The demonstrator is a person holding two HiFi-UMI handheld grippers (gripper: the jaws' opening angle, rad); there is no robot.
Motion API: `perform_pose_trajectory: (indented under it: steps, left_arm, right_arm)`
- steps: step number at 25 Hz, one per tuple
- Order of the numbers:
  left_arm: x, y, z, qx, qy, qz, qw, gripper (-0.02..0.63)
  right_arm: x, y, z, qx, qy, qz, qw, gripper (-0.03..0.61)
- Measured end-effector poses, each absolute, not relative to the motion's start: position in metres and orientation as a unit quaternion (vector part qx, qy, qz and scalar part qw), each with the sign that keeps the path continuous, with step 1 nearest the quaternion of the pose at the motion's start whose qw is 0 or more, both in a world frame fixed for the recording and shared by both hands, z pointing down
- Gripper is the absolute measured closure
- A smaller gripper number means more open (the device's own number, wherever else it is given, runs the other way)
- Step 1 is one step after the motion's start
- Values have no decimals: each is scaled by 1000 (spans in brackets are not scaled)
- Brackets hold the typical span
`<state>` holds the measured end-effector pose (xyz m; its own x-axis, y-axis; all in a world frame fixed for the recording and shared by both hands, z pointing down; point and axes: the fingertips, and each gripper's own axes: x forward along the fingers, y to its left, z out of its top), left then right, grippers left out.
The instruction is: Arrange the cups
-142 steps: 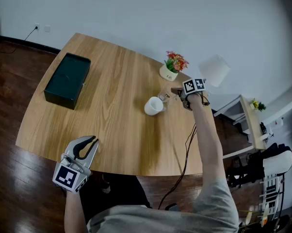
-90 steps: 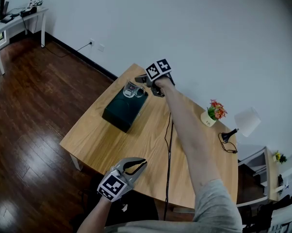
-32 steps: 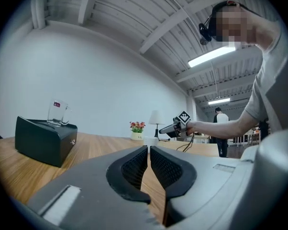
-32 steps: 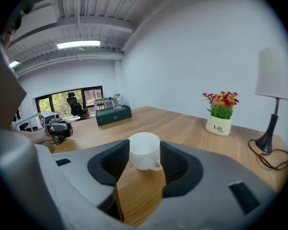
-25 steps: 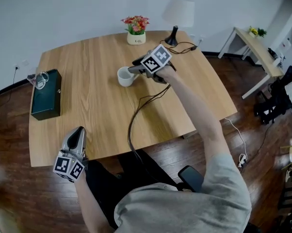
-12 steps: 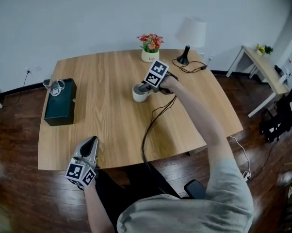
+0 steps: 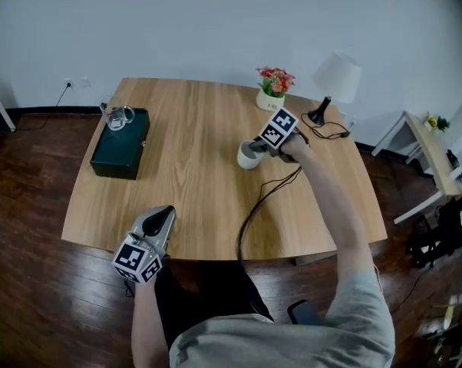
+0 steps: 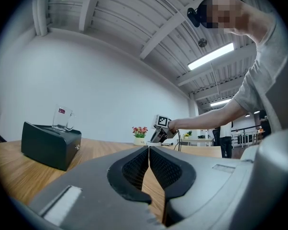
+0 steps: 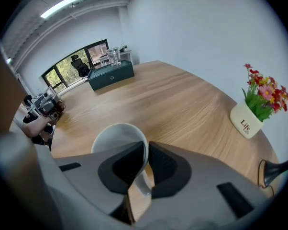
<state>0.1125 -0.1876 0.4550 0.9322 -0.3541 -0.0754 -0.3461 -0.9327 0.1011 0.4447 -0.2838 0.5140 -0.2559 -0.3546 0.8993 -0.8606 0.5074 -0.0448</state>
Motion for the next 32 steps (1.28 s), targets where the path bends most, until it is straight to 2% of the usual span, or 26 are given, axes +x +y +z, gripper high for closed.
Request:
perform_pose_trajectory:
  steps: [4,9,20,32]
  left_arm:
    - [113,-187,455,981,-180,-54,49,597]
    - [115,-188,454,982,-177,-55,44,597]
    - [113,-189,454,979,-179,-72,59,600]
    - [113,-190,450,979,-174,-83,68,601]
  right_arm:
    - [413,-288,499,388,-765,282,430,537]
    - [330,-319,457,339,-809,239,416,537]
    - [129,-416,411,248,-840,167,452,537]
    - [44,-498,441,265,-806,209,486,537]
